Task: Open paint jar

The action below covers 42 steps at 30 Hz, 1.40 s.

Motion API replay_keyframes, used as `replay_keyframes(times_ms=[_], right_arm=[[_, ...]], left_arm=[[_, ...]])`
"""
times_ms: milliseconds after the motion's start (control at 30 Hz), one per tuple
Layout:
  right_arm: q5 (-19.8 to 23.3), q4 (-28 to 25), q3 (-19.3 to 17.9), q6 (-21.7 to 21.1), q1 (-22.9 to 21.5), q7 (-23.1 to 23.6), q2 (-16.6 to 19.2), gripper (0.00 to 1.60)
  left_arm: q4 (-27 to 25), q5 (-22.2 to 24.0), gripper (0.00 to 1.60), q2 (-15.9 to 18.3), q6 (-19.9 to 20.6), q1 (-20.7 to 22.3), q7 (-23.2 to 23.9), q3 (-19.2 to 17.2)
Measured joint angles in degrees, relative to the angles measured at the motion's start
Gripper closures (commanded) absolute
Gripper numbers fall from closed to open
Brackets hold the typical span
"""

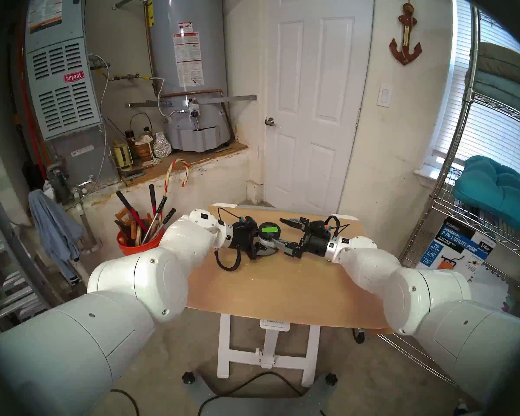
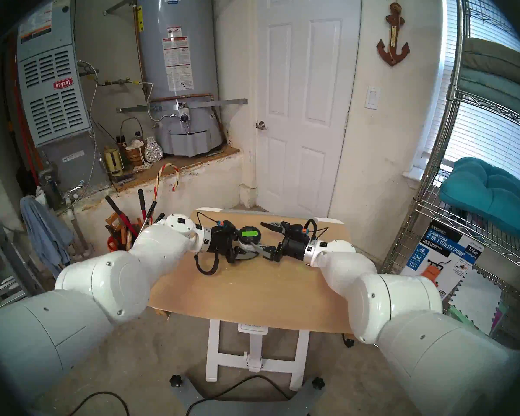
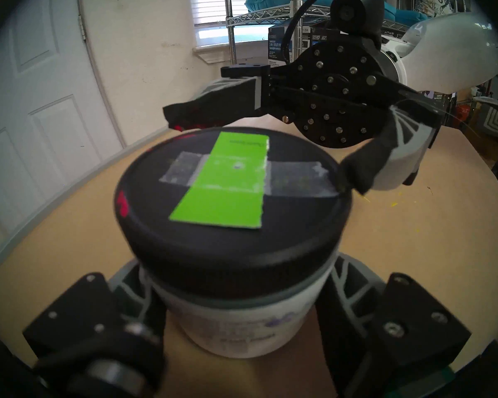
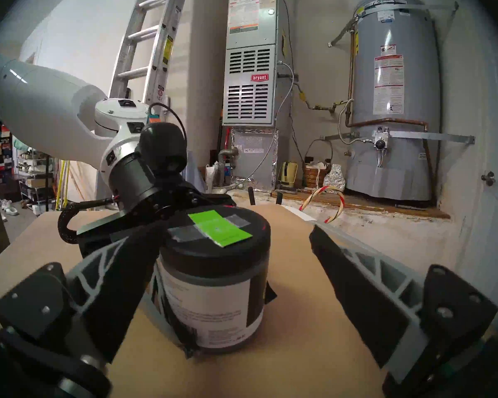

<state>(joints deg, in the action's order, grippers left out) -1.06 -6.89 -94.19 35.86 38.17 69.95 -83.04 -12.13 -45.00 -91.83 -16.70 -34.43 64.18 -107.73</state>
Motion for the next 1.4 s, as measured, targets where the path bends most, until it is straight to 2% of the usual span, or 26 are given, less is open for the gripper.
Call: replay_keyframes(times_ms=[800,1400], right_arm=[[0.58,0.19,1.2,-1.24,-0.2,0.75,-1.34,0.0],[0.32,0.17,2.98,-2.3,-0.31,1.68,-2.46,0.0]], left_arm=[[0.81,-0.11,1.6,0.09,0.44,0.4,-0.01,-0.51],[2.07,-0.12,1.6,-0.68,0.17,0.69,2.28,-0.6]])
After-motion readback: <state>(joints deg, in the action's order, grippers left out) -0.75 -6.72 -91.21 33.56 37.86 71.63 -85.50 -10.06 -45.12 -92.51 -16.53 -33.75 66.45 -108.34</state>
